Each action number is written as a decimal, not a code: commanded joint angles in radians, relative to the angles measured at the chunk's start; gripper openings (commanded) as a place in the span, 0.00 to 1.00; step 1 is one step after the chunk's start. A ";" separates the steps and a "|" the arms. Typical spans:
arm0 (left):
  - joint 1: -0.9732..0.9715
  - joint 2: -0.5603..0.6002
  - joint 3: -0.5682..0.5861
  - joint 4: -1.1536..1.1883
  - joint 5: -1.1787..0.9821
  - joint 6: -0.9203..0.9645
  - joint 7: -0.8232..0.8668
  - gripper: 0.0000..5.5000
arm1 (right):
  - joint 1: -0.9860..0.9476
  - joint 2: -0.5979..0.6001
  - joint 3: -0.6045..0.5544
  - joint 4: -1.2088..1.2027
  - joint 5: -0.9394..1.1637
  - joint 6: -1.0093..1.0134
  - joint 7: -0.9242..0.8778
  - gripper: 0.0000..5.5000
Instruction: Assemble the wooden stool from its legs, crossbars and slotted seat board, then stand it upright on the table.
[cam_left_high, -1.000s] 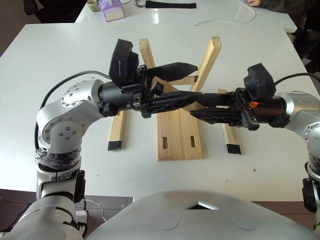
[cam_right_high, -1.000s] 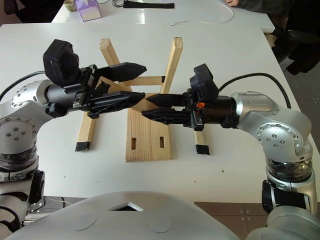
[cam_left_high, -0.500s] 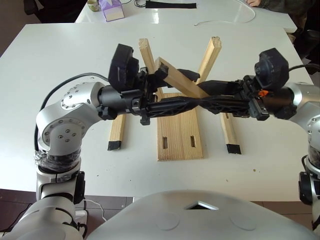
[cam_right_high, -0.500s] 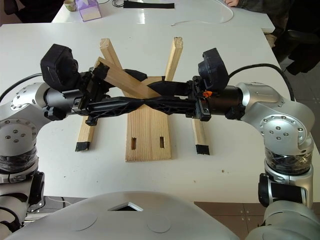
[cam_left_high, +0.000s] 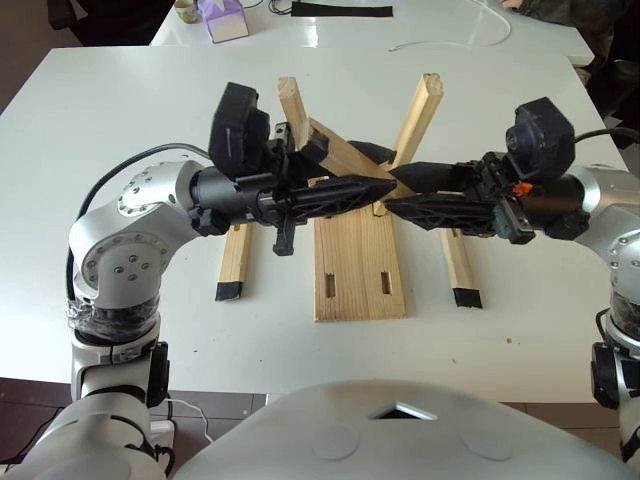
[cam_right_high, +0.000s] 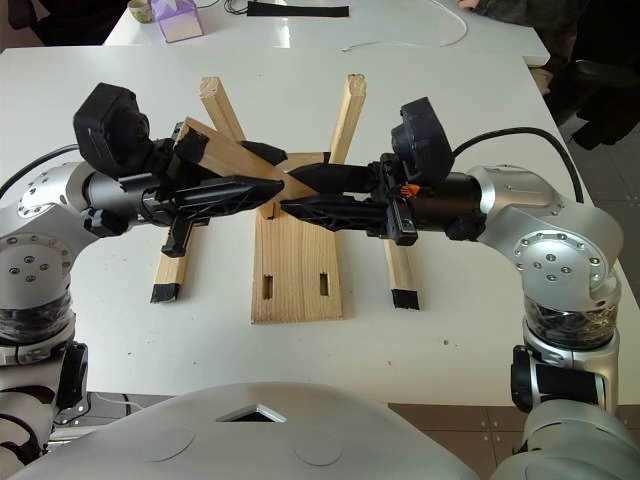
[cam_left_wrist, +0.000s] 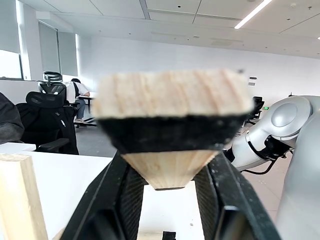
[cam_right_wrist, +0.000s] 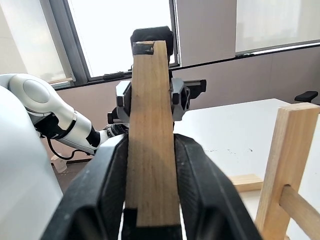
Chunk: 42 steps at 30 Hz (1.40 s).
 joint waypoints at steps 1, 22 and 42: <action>0.017 0.033 -0.027 -0.001 0.054 -0.004 -0.064 0.24 | 0.003 0.000 -0.010 0.006 -0.070 -0.040 -0.028 0.35; 0.086 0.366 0.075 0.659 0.741 -0.721 -0.462 0.24 | 0.478 0.012 -0.314 -0.186 -0.109 -0.130 -0.201 0.43; 0.033 0.308 -0.003 1.021 0.857 -1.096 -0.608 0.24 | 0.431 -0.014 -0.252 -0.143 -0.129 -0.156 -0.176 0.43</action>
